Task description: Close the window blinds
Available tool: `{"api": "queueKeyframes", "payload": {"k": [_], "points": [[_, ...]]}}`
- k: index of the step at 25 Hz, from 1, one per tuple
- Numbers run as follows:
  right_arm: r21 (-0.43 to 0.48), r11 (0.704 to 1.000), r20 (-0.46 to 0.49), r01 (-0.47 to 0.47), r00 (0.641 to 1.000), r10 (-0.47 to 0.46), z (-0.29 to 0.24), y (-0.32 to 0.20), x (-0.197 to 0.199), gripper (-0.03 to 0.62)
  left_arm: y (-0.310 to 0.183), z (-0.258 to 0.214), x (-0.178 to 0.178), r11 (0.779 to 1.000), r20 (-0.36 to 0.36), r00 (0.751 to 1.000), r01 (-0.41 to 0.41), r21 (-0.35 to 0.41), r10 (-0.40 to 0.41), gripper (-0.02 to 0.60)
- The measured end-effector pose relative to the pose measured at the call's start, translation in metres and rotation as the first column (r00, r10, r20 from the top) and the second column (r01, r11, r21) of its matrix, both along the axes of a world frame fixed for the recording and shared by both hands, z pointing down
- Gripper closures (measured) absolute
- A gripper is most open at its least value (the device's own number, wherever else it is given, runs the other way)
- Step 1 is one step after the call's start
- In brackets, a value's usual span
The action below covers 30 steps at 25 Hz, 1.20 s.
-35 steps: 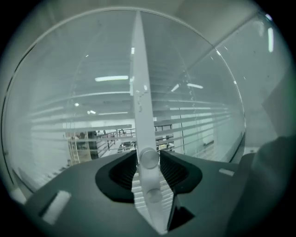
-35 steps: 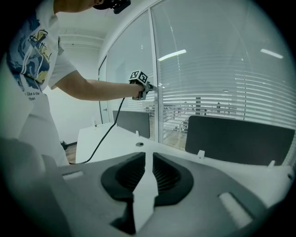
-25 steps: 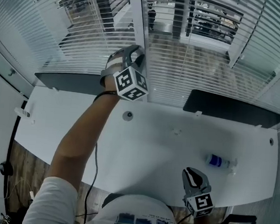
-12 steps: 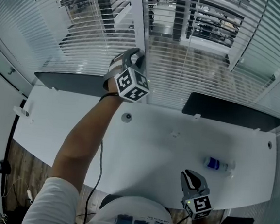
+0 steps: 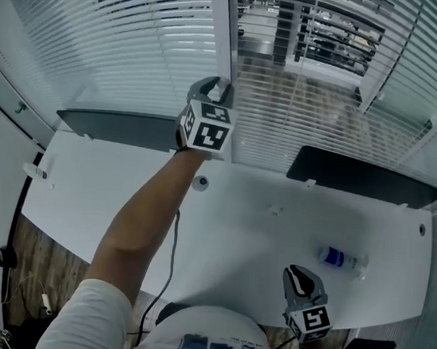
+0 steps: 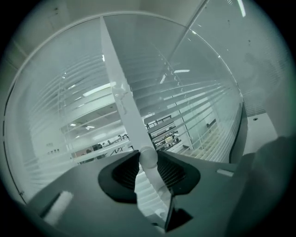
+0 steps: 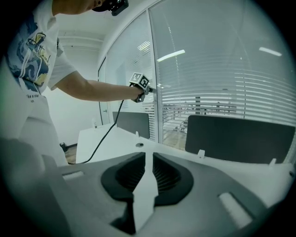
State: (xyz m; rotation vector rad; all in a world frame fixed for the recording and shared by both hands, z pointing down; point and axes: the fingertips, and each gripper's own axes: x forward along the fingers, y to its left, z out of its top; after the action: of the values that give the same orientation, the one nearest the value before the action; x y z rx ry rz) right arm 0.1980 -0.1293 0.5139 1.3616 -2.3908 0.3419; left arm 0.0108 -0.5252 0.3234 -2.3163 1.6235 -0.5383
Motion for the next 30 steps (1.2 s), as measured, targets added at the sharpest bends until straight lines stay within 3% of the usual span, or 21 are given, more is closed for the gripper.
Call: {"api": "queueKeyframes", "payload": {"k": [5, 15, 17, 21, 24, 26, 30], "points": [[-0.012, 1.000, 0.011, 0.001, 1.000, -0.001, 0.002, 0.002, -0.001, 0.557, -0.001, 0.000, 0.000, 1.000, -0.002, 1.000, 0.000, -0.001, 0.000, 0.456], [-0.016, 1.000, 0.005, 0.000, 1.000, 0.001, 0.003, 0.003, 0.000, 0.557, -0.002, -0.001, -0.004, 0.998, -0.200, 0.980, 0.010, -0.062, -0.022, 0.456], [-0.009, 1.000, 0.003, 0.000, 1.000, 0.000, 0.002, 0.002, 0.000, 0.557, -0.003, -0.001, -0.004, 0.998, -0.184, 0.983, 0.012, -0.054, -0.022, 0.453], [-0.003, 1.000, 0.001, -0.008, 1.000, 0.008, 0.002, 0.003, 0.003, 0.557, 0.002, -0.002, 0.001, 0.999, 0.067, 0.998, -0.003, 0.044, 0.000, 0.434], [-0.003, 1.000, 0.006, -0.008, 1.000, 0.008, 0.004, 0.004, 0.004, 0.557, 0.006, -0.003, 0.003, 0.993, 0.260, 0.965, -0.049, 0.108, 0.020, 0.423], [-0.007, 1.000, 0.006, -0.003, 1.000, 0.003, 0.005, 0.005, 0.003, 0.557, 0.007, 0.000, 0.005, 0.987, 0.398, 0.917, -0.090, 0.136, 0.029, 0.417], [-0.013, 1.000, 0.007, 0.000, 1.000, 0.001, 0.004, 0.005, 0.001, 0.557, 0.005, 0.010, 0.011, 0.976, 0.630, 0.776, -0.164, 0.146, 0.035, 0.419]]}}
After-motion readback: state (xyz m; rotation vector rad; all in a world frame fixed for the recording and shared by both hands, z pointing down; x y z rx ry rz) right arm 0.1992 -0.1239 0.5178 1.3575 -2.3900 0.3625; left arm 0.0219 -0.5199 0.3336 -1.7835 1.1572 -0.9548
